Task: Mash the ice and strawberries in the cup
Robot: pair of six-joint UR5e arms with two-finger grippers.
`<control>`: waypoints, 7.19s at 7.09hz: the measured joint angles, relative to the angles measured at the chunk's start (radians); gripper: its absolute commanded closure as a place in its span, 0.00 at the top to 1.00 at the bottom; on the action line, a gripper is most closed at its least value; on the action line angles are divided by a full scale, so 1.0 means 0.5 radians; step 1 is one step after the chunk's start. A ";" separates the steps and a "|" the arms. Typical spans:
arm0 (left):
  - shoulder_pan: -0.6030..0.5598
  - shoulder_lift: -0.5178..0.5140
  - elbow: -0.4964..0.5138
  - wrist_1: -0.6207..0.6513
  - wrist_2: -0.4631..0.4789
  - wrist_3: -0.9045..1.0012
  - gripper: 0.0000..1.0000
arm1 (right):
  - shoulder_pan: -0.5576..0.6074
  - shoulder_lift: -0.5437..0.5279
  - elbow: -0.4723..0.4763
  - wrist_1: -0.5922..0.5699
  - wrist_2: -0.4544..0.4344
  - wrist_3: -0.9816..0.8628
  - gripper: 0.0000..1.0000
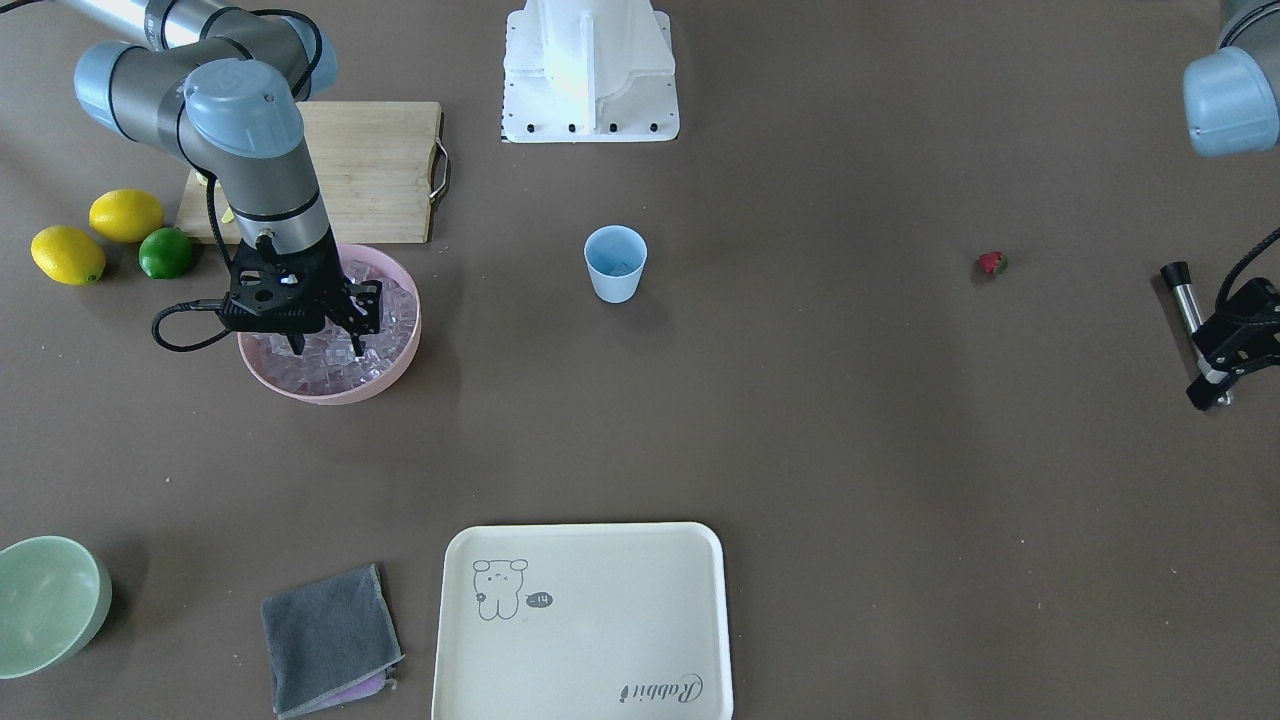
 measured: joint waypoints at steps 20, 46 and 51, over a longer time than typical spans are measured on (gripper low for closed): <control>0.055 -0.021 0.000 -0.003 -0.009 -0.020 0.98 | -0.400 0.441 0.176 0.187 -0.405 0.013 0.00; 0.070 -0.038 0.013 0.013 -0.017 -0.020 0.98 | 0.054 0.475 0.029 0.355 0.238 -0.450 1.00; 0.074 -0.068 0.004 0.147 -0.023 -0.015 0.98 | 0.826 0.037 0.029 0.345 0.818 -0.736 1.00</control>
